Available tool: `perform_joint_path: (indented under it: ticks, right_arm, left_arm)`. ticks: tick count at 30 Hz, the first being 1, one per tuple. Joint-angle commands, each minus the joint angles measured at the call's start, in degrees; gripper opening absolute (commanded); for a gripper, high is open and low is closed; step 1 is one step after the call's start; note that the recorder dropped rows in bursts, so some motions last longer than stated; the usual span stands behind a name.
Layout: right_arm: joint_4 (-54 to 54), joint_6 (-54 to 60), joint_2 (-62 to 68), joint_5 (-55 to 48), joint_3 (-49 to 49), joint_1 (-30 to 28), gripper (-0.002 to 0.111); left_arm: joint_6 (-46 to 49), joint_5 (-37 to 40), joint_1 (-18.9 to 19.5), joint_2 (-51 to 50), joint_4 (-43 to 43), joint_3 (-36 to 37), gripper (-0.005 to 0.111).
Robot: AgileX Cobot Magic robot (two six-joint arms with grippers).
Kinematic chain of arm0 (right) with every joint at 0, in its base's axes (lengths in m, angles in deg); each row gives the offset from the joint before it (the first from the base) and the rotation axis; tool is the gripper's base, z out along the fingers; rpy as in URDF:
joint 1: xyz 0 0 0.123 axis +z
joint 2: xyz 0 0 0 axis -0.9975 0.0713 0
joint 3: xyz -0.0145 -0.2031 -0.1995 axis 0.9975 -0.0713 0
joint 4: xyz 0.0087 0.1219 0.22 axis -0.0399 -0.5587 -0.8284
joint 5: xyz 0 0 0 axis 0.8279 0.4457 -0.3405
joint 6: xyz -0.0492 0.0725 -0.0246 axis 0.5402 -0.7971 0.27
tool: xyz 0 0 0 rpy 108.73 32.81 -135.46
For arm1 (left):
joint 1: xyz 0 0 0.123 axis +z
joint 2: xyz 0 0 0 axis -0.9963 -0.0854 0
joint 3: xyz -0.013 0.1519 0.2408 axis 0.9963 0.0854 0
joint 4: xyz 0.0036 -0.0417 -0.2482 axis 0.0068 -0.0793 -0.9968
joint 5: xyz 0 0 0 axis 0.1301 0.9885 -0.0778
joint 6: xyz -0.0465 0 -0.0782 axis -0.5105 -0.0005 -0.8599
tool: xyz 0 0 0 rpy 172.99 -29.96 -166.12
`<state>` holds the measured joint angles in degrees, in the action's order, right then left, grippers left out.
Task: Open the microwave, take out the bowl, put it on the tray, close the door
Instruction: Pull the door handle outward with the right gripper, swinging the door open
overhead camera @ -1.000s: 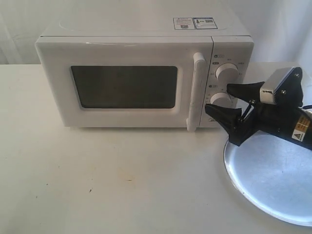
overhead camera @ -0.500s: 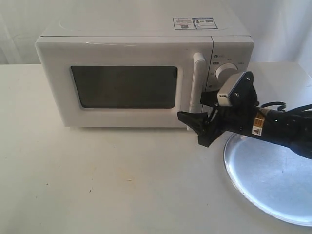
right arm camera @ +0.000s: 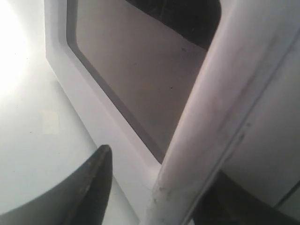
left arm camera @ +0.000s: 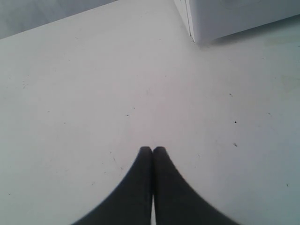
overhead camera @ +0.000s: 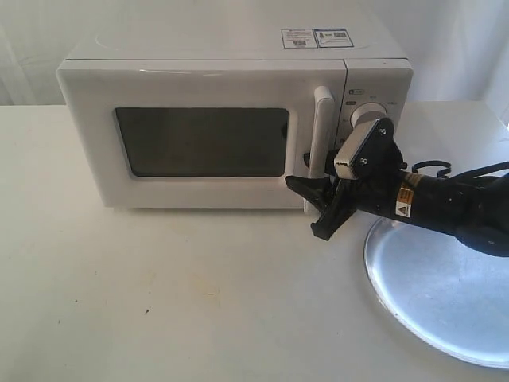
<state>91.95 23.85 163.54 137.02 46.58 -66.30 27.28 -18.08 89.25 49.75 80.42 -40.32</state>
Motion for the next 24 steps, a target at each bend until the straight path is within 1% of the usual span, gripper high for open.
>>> perform_joint_path:
  ticks: [1,4,14,16,18,20,21,22,24]
  right_arm:
    - [16.34,4.59,-0.13,11.4,0.37,3.18,0.0]
    - [14.35,4.59,-2.13,11.4,-0.87,3.27,0.0]
    - [17.41,4.72,-10.08,11.4,-5.04,3.27,0.0]
    - [17.41,1.71,-12.53,11.4,-6.13,3.27,0.0]
    - [17.61,-7.53,-14.77,11.4,-6.81,3.27,0.0]
    - [18.36,-17.2,-17.19,11.4,-6.81,3.27,0.005]
    - [21.06,-20.71,-18.68,10.5,-6.81,3.27,0.013]
    - [22.66,-21.99,-19.74,7.14,-7.4,3.27,0.022]
    - [24.19,-22.47,-21.06,4.18,-8.25,3.27,0.034]
  left_arm:
    - [-0.34,0.06,-0.21,0.12,-0.22,-0.24,0.0]
    - [-0.34,0.06,-0.21,0.12,-0.22,-0.24,0.0]
    - [-0.34,0.06,-0.21,0.12,-0.22,-0.24,0.0]
    - [-0.34,0.06,-0.21,0.12,-0.22,-0.24,0.0]
    - [-0.34,0.06,-0.21,0.12,-0.22,-0.24,0.0]
    - [-0.34,0.06,-0.21,0.12,-0.22,-0.24,0.0]
    - [-0.34,0.06,-0.21,0.12,-0.22,-0.24,0.0]
    - [-0.34,0.06,-0.21,0.12,-0.22,-0.24,0.0]
    - [-0.34,0.06,-0.21,0.12,-0.22,-0.24,0.0]
